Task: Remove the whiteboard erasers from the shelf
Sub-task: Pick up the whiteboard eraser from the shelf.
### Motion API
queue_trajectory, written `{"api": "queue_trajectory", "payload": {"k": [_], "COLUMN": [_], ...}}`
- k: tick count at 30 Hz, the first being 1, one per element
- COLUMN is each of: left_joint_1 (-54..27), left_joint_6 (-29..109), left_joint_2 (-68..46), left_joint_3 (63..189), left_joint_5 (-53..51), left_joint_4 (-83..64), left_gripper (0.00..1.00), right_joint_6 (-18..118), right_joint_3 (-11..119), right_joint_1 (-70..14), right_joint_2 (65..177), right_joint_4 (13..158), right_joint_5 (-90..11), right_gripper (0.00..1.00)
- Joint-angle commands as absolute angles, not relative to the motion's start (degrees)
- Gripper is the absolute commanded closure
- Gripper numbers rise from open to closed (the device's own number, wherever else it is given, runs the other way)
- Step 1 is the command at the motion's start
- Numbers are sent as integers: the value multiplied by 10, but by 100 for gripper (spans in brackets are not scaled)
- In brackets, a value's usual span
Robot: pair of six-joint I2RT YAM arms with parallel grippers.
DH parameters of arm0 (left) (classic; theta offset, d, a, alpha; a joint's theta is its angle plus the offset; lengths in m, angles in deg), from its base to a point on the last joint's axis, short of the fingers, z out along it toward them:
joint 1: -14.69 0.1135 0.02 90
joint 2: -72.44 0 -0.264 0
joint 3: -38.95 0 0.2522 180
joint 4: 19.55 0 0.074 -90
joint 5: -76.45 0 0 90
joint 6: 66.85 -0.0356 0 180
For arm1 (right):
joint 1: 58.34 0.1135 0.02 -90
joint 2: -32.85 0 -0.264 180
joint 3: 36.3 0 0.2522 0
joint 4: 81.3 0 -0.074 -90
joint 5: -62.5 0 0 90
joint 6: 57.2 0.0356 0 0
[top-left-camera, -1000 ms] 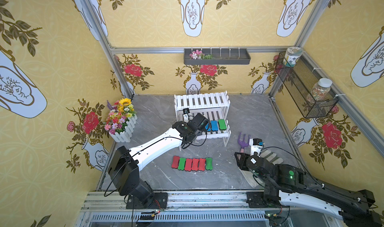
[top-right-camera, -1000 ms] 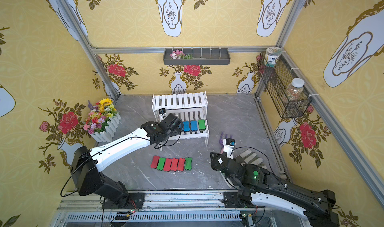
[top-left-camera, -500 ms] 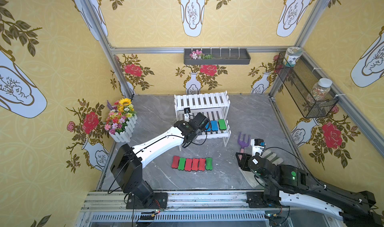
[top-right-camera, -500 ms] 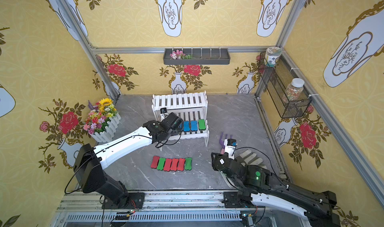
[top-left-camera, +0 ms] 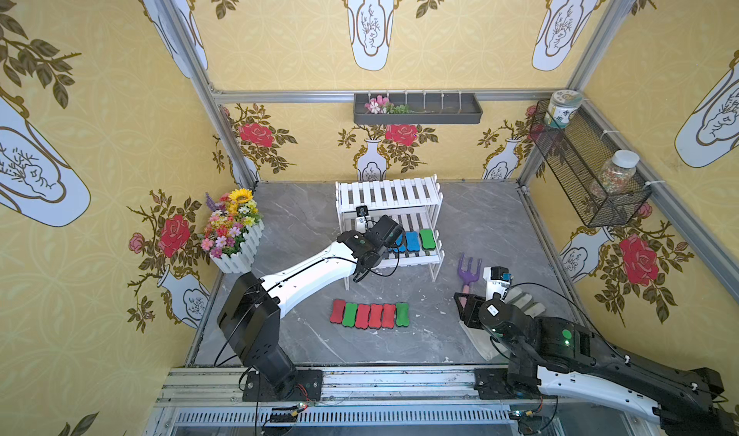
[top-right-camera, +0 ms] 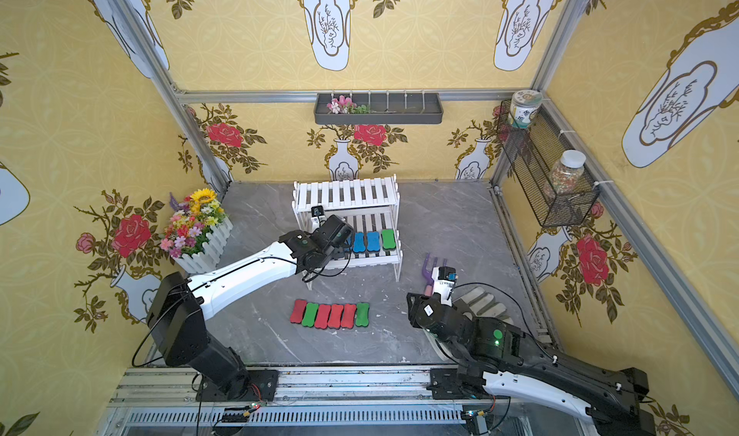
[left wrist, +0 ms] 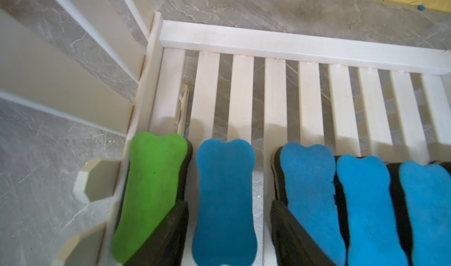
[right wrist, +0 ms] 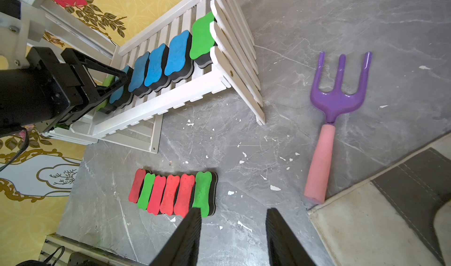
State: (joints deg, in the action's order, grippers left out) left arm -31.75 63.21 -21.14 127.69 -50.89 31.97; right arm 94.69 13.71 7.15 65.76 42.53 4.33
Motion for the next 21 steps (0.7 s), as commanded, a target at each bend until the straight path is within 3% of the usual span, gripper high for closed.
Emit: {"api": "queue_trajectory", "payload": {"k": [1,12,21], "left_joint_1": [-315,-313,-313], "left_joint_6": [626,624,626], "left_joint_2": [-220,-242,-244], "left_joint_3": [1280,1283,1278], "left_joint_5": [-520,-519,-523], "left_joint_4": [321,330,339], "left_gripper": [40,42,54], "right_joint_6": [955,960,962], "right_joint_3": [135,133,133], "right_joint_1": [71,71,71], "right_joint_2": [655,648,645], "right_joint_4": [419,415,416], "right_joint_5": [58,56,56], "right_gripper": [52,52,52]}}
